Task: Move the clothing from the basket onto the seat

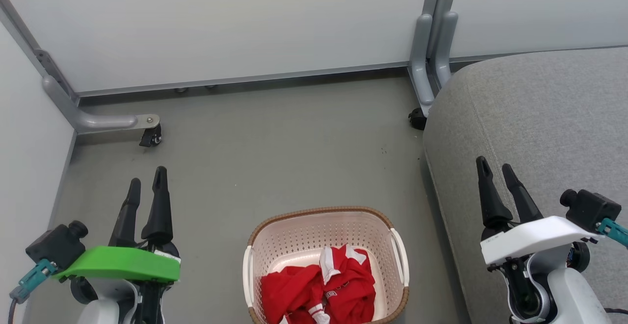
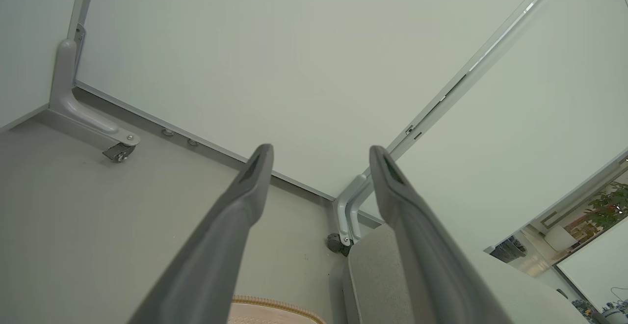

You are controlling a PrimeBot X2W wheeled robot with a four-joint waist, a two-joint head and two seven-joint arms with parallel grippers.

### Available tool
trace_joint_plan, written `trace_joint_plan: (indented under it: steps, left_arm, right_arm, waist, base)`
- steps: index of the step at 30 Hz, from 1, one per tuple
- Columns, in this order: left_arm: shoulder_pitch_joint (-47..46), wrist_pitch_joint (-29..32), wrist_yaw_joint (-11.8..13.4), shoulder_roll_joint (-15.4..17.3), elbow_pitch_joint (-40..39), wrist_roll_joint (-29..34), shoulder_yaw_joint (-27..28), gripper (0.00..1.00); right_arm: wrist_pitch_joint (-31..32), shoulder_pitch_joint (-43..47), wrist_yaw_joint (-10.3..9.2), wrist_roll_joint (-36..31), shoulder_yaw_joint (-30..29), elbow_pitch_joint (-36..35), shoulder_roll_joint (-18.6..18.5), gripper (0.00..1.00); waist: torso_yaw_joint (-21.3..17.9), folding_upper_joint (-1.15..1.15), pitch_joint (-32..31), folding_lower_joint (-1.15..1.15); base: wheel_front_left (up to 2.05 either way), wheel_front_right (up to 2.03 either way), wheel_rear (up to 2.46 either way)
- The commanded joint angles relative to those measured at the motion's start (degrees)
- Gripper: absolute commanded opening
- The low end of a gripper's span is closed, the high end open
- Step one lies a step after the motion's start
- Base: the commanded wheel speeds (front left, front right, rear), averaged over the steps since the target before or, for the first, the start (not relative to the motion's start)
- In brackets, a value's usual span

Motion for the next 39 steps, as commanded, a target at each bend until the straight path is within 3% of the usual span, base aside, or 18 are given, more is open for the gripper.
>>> trace_joint_plan:
  steps: [1,39]
  left_arm:
    - [-1.5,-0.6,0.0,0.8,-0.3,2.1,0.0,1.0]
    - [-1.4,-5.9,0.1,0.8,6.9,25.5,-1.7,1.0]
  right_arm:
    - [-0.7,-1.5,0.02,-2.1,0.2,-0.3,-0.5,1.0]
    - [-5.5,-1.9,0.03,-25.3,1.7,4.2,1.2,1.0]
  waist:
    - [0.0,0.0,0.0,0.0]
    - [-0.1,0.0,-0.1,0.0]
  base:
    - [0.0,0.0,0.0]
    - [0.0,0.0,0.0]
